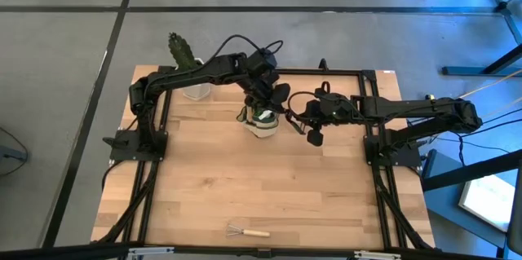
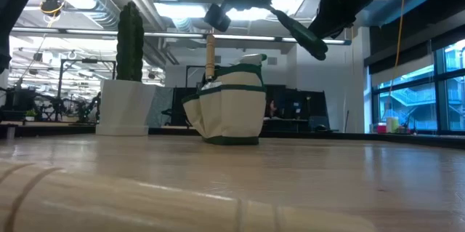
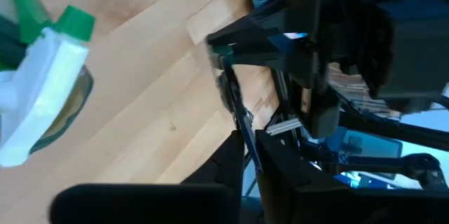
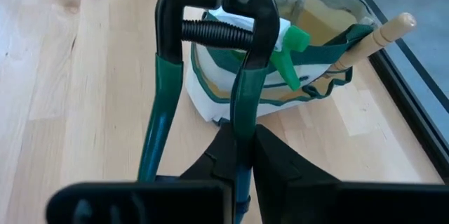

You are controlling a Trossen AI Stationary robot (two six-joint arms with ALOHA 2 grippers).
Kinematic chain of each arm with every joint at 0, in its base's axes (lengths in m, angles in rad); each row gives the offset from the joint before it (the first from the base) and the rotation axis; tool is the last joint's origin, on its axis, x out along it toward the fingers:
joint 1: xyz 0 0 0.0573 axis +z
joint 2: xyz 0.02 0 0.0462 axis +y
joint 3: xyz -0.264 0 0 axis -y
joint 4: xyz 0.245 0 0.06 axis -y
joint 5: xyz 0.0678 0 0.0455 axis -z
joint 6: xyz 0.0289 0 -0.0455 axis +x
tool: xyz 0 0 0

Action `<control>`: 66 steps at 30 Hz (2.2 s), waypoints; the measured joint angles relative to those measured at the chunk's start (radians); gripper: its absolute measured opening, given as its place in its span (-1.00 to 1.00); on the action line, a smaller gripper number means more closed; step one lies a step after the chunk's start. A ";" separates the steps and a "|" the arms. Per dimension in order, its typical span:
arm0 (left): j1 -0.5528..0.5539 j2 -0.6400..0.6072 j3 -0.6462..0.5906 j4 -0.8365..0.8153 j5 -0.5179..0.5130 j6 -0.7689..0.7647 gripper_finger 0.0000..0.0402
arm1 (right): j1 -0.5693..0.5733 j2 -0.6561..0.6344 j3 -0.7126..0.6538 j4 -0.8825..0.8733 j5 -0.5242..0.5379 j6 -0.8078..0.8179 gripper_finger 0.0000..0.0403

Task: Pick & Place Garden tools in Gardening bag
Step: Put the fruit pruner into the gardening bag

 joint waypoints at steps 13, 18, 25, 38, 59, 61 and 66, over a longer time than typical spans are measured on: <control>0.000 -0.001 0.003 0.012 -0.005 -0.034 -0.39 | 0.000 0.002 0.000 -0.014 0.008 0.000 -0.89; 0.000 -0.001 0.003 -0.001 -0.026 -0.044 -0.38 | 0.002 0.002 0.000 -0.030 0.008 0.000 -0.89; 0.000 0.003 0.003 -0.011 -0.045 -0.052 -0.38 | 0.022 0.002 0.000 -0.025 0.017 0.023 -0.89; -0.008 0.033 0.001 0.000 -0.046 -0.048 -0.46 | 0.032 0.002 0.000 -0.031 0.053 0.041 -0.89; -0.017 0.071 0.001 0.060 -0.023 -0.055 -0.73 | 0.032 0.001 0.000 -0.046 0.054 0.067 -0.89; -0.020 0.071 0.001 0.058 -0.031 -0.049 -0.83 | 0.032 0.001 0.000 -0.044 0.054 0.067 -0.89; -0.020 0.071 0.001 0.058 -0.035 -0.041 -0.88 | 0.037 0.001 0.000 -0.043 0.061 0.038 -0.89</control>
